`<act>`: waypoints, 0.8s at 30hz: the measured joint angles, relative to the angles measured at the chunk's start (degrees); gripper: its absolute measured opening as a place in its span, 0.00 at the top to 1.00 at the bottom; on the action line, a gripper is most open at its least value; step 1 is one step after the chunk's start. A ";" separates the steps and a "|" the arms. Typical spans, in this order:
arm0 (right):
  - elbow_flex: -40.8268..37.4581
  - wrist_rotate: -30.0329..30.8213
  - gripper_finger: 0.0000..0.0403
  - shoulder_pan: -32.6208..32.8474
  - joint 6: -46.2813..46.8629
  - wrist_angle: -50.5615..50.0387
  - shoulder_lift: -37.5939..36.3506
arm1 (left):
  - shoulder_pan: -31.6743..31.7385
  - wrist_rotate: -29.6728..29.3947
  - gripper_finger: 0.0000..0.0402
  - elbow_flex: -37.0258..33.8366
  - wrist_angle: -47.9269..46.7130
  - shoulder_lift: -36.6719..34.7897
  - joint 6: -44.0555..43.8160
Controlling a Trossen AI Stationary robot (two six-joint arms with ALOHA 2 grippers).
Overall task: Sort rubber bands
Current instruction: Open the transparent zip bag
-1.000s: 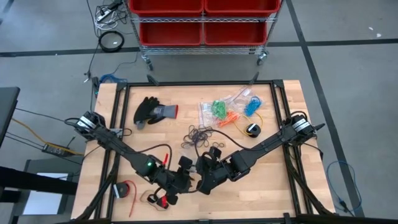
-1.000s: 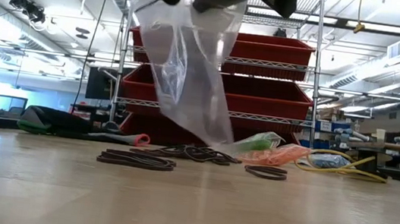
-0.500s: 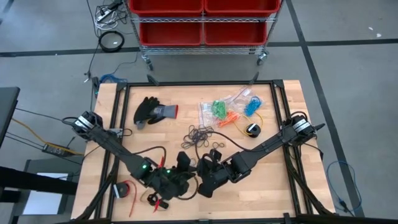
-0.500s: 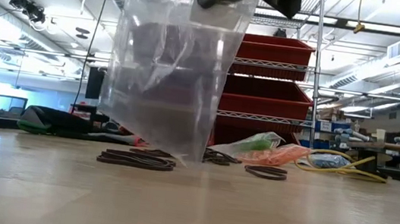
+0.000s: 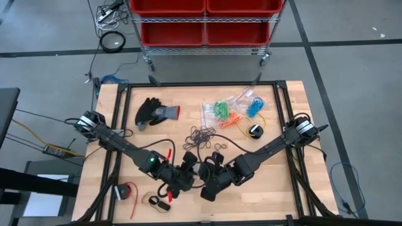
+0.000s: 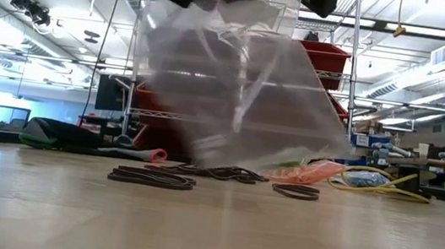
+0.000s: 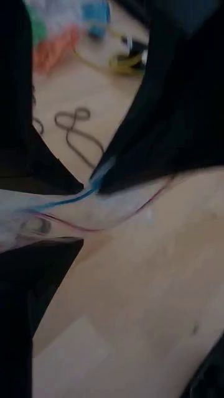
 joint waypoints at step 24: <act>0.00 -0.42 1.00 0.02 1.99 0.21 0.02 | 0.93 1.14 0.68 -0.04 -11.56 0.11 1.47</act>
